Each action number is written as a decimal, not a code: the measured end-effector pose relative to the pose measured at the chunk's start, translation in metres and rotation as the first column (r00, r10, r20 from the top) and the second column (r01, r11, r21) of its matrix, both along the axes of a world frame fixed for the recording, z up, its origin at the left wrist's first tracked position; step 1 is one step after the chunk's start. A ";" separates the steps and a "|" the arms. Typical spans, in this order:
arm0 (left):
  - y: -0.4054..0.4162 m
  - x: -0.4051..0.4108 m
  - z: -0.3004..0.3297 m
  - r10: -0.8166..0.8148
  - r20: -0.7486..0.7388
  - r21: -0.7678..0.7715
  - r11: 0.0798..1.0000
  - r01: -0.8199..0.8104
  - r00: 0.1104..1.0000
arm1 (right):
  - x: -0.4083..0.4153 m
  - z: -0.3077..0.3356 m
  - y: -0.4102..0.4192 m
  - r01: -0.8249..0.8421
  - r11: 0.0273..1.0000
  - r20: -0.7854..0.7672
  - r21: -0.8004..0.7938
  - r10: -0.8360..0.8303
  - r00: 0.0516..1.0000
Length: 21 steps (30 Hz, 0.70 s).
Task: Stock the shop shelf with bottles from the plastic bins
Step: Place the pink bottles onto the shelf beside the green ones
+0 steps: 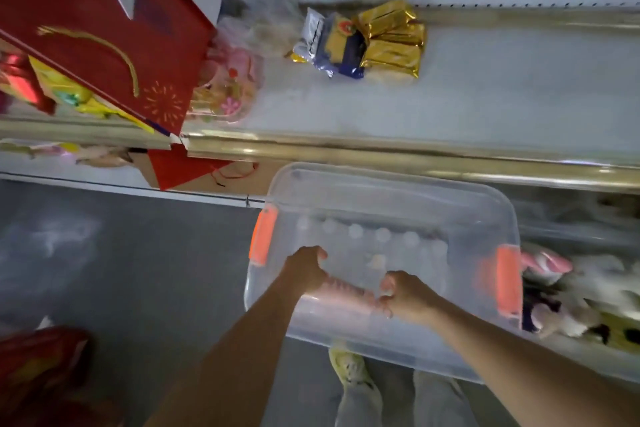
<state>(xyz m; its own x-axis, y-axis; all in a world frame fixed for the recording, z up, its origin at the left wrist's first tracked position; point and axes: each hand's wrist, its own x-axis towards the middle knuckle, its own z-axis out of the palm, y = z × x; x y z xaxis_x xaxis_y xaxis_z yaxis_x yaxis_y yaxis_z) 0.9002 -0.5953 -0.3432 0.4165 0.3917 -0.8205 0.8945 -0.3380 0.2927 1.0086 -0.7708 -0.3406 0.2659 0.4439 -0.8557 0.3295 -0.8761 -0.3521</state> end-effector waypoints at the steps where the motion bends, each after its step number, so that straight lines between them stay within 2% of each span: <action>1: 0.000 0.001 -0.010 -0.060 -0.046 0.006 0.998 0.061 0.997 | -0.002 -0.011 0.000 0.011 1.000 -0.005 -0.025 -0.011 1.000; 5: -0.003 0.003 -0.046 -0.203 -0.186 0.028 0.977 0.212 0.961 | -0.011 -0.045 -0.001 0.087 0.989 -0.062 -0.120 -0.095 0.994; 10: 0.000 0.009 -0.072 -0.254 -0.267 -0.023 0.966 0.258 0.929 | -0.015 -0.068 -0.009 0.175 0.974 -0.129 -0.145 -0.194 0.972; 13: 0.003 0.009 -0.067 -0.438 -0.274 -0.125 0.899 0.419 0.856 | -0.014 -0.069 -0.012 0.152 0.983 -0.098 -0.108 -0.162 0.982; 15: 0.003 0.004 -0.062 -0.544 -0.253 -0.118 0.838 0.532 0.800 | -0.011 -0.067 -0.016 0.130 0.990 -0.031 -0.058 -0.132 0.991; 18: 0.002 -0.004 -0.061 -0.530 -0.200 -0.072 0.847 0.527 0.824 | 0.002 -0.059 -0.026 0.115 0.993 -0.015 0.019 -0.115 0.993; 21: 0.001 -0.009 -0.060 -0.479 -0.189 -0.119 0.878 0.464 0.857 | 0.024 -0.040 -0.022 0.111 0.990 -0.014 0.086 -0.110 0.994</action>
